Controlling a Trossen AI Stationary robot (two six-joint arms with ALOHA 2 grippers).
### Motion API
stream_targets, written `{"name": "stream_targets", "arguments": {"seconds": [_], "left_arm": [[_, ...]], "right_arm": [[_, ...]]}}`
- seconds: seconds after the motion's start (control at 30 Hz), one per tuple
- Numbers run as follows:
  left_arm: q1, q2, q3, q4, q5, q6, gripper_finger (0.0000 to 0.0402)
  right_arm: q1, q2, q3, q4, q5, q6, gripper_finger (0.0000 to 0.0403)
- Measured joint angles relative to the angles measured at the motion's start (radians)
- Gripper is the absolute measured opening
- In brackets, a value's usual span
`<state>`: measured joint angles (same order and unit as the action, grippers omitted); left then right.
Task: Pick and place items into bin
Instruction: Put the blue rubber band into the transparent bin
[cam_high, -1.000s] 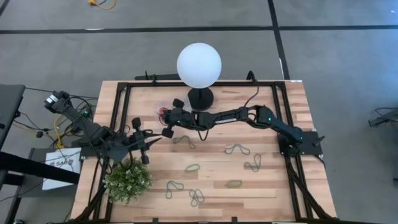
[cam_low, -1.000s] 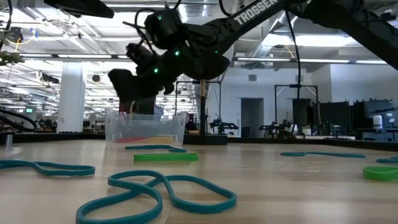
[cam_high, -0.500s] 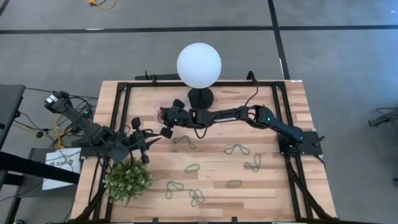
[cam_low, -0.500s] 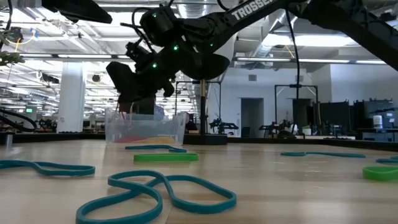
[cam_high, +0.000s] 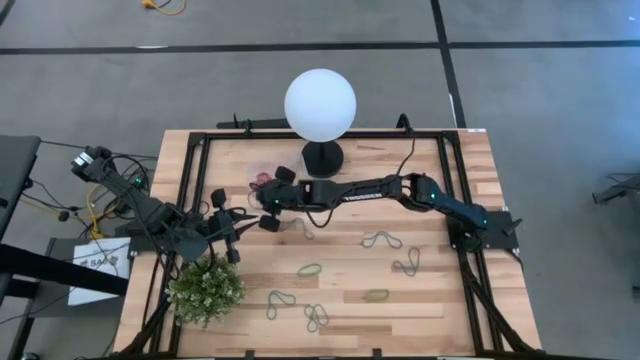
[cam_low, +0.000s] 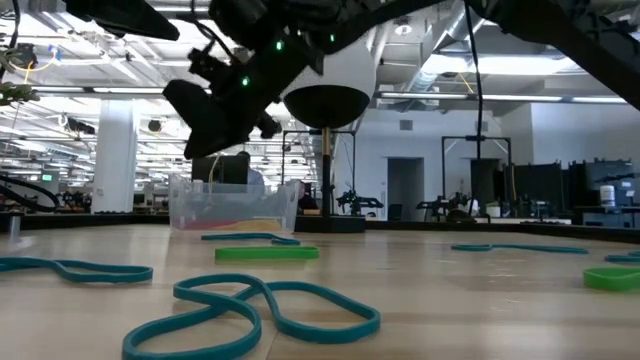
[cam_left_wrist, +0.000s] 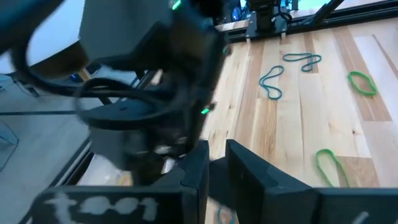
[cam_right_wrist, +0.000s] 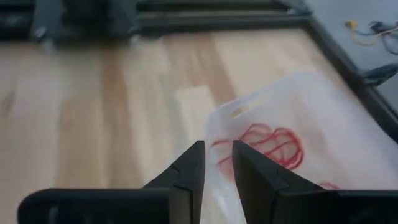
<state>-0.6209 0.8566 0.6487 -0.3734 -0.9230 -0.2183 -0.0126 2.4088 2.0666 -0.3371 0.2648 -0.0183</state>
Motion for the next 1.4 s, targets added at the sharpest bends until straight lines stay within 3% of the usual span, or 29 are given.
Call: {"name": "stream_targets", "arguments": {"seconds": [0.13,0.43,0.6,0.77,0.93,1.0,1.2,1.3,1.4], "left_arm": [[0.000,0.000,0.000,-0.002,0.000,-0.013,0.0046],[0.001,0.000,0.000,-0.003,0.001,-0.045,0.0046],[0.000,0.000,0.000,-0.003,0.000,-0.083,0.0046],[0.000,0.000,0.000,0.009,0.000,-0.101,0.0046],[0.001,0.001,0.000,0.008,0.001,-0.128,0.0046],[0.001,0.001,0.000,0.009,0.000,-0.138,0.0046],[0.007,0.013,0.000,0.043,-0.007,-0.142,0.0046],[0.029,0.031,0.000,0.065,-0.012,-0.126,0.0046],[0.062,0.062,0.000,0.083,-0.014,-0.120,0.0046]], "right_arm": [[0.051,0.000,0.073,-0.200,-0.003,-0.061,0.0075],[0.175,-0.006,0.220,-0.769,-0.009,-0.034,0.0064],[0.182,-0.111,0.212,-0.974,-0.008,0.051,0.0061],[0.189,-0.302,0.095,-1.007,-0.005,0.080,0.0061],[0.219,-0.581,-0.206,-0.873,-0.002,0.138,0.0061],[0.242,-0.721,-0.389,-0.776,-0.001,0.144,0.0061],[0.318,-1.117,-1.032,-0.268,-0.004,0.248,0.0061],[0.343,-1.238,-1.307,-0.075,-0.002,0.321,0.0061],[0.348,-1.291,-1.465,0.033,-0.003,0.405,0.0061]]}}
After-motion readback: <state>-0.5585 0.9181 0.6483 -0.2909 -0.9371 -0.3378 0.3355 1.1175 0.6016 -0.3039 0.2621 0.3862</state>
